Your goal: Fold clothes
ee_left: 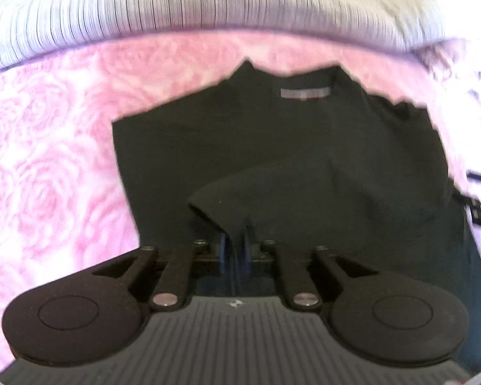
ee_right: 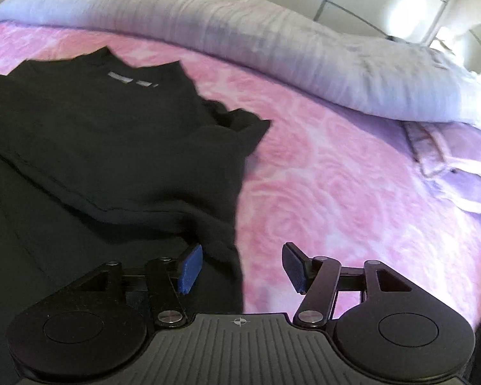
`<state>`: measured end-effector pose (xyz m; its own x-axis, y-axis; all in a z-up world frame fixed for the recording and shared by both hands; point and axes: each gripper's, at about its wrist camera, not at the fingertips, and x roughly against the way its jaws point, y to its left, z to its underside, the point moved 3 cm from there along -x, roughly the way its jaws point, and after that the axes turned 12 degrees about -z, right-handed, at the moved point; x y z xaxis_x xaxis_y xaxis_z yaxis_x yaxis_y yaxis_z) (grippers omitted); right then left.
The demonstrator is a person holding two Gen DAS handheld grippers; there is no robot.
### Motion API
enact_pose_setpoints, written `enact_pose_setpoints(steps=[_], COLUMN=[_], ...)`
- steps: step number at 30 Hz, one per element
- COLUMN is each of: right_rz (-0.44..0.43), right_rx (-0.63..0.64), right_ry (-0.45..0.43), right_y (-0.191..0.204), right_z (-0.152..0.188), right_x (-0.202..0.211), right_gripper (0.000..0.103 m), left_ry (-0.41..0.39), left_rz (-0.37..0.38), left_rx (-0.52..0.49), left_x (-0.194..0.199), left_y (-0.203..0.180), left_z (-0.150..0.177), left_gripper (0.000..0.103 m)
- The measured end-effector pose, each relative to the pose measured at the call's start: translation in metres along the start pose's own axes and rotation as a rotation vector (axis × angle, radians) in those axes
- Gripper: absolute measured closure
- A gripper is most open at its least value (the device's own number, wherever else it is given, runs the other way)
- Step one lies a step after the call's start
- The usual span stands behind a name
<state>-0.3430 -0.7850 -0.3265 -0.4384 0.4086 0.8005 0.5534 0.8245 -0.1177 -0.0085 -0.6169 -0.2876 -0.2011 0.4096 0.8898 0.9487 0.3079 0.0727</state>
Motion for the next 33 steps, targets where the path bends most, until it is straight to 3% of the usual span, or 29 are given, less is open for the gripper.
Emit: enact_pose_setpoints(steps=[2, 7, 10, 12, 14, 16, 19, 21, 24, 28, 31, 32, 33], right_rz=[-0.013, -0.009, -0.011, 0.033, 0.026, 0.004, -0.021, -0.041, -0.063, -0.094, -0.11, -0.115, -0.117], right_rx=[0.02, 0.065, 0.078, -0.053, -0.263, -0.363, -0.331, -0.318, -0.182, -0.031, 0.015, 0.024, 0.023], right_ry=[0.009, -0.005, -0.036, -0.094, -0.099, -0.079, -0.083, -0.088, -0.104, -0.115, -0.125, -0.127, -0.127], right_y=[-0.003, -0.011, -0.019, -0.041, -0.068, -0.08, -0.081, -0.081, -0.067, -0.051, -0.046, -0.046, -0.047], right_z=[0.006, 0.009, 0.007, 0.008, 0.02, 0.035, 0.041, 0.039, 0.032, 0.027, 0.024, 0.022, 0.02], right_x=[-0.007, -0.025, -0.029, -0.02, -0.015, -0.015, -0.013, -0.013, -0.014, -0.02, -0.027, -0.03, -0.033], right_gripper=[0.044, 0.044, 0.046, 0.048, 0.048, 0.048, 0.048, 0.048, 0.048, 0.048, 0.048, 0.048, 0.048], left_ry=[0.006, -0.06, -0.115, -0.151, -0.187, -0.221, -0.216, -0.168, -0.055, 0.168, 0.271, 0.276, 0.262], left_rz=[-0.029, -0.087, -0.03, 0.027, 0.09, 0.149, 0.228, 0.271, 0.326, 0.39, 0.411, 0.418, 0.431], left_rx=[-0.054, -0.184, -0.251, -0.283, -0.322, -0.391, -0.466, -0.48, -0.451, -0.343, -0.28, -0.28, -0.289], left_x=[0.008, 0.031, 0.025, 0.018, 0.01, 0.001, -0.023, -0.048, -0.082, -0.126, -0.144, -0.144, -0.142], left_y=[-0.005, -0.026, -0.067, -0.101, -0.137, -0.176, -0.227, -0.256, -0.285, -0.3, -0.305, -0.307, -0.309], left_z=[-0.004, -0.03, -0.067, -0.093, -0.116, -0.135, -0.158, -0.172, -0.188, -0.202, -0.205, -0.207, -0.209], left_gripper=[0.08, 0.079, 0.079, 0.078, 0.077, 0.075, 0.074, 0.074, 0.073, 0.071, 0.072, 0.08, 0.101])
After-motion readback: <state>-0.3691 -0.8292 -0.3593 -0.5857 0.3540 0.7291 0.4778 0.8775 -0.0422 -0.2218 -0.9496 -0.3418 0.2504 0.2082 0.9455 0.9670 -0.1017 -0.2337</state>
